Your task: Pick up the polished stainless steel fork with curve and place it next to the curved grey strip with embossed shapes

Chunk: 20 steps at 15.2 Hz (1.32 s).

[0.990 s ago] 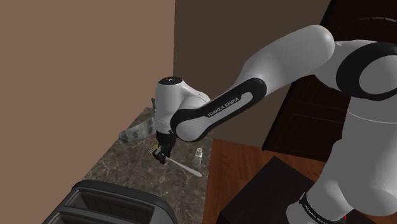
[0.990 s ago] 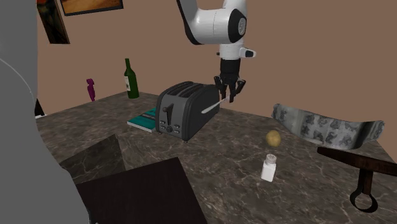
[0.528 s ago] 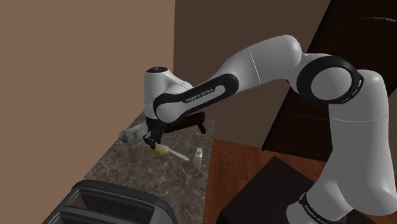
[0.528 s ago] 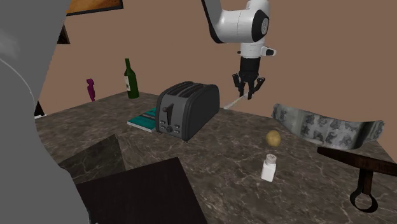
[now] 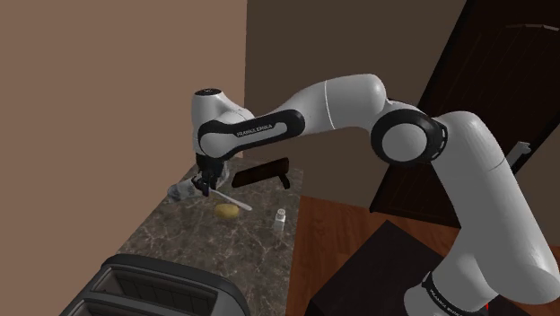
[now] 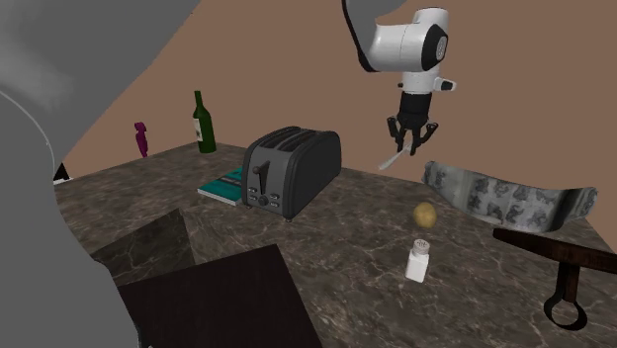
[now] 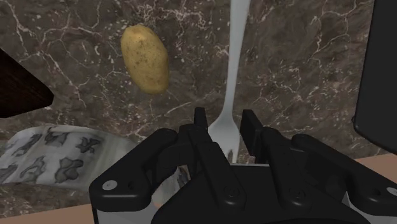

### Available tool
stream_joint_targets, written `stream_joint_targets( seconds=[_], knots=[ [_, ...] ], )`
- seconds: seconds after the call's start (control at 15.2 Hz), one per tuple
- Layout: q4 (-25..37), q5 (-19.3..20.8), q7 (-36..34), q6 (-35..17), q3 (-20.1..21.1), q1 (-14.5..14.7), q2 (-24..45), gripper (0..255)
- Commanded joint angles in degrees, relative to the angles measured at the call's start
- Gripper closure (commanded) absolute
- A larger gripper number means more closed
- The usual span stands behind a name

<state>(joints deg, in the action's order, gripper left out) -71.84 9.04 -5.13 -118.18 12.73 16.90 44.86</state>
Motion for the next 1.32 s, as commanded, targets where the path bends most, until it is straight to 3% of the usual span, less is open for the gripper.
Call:
stream_joint_targets(
  seconds=[0.0, 1.25],
  knots=[
    [0.63, 0.15, 0.1, -0.61, -0.14, 0.06, 1.23, 255],
    [-0.23, 1.37, -0.4, -9.57, -1.28, 0.66, 9.36, 255]
  ],
)
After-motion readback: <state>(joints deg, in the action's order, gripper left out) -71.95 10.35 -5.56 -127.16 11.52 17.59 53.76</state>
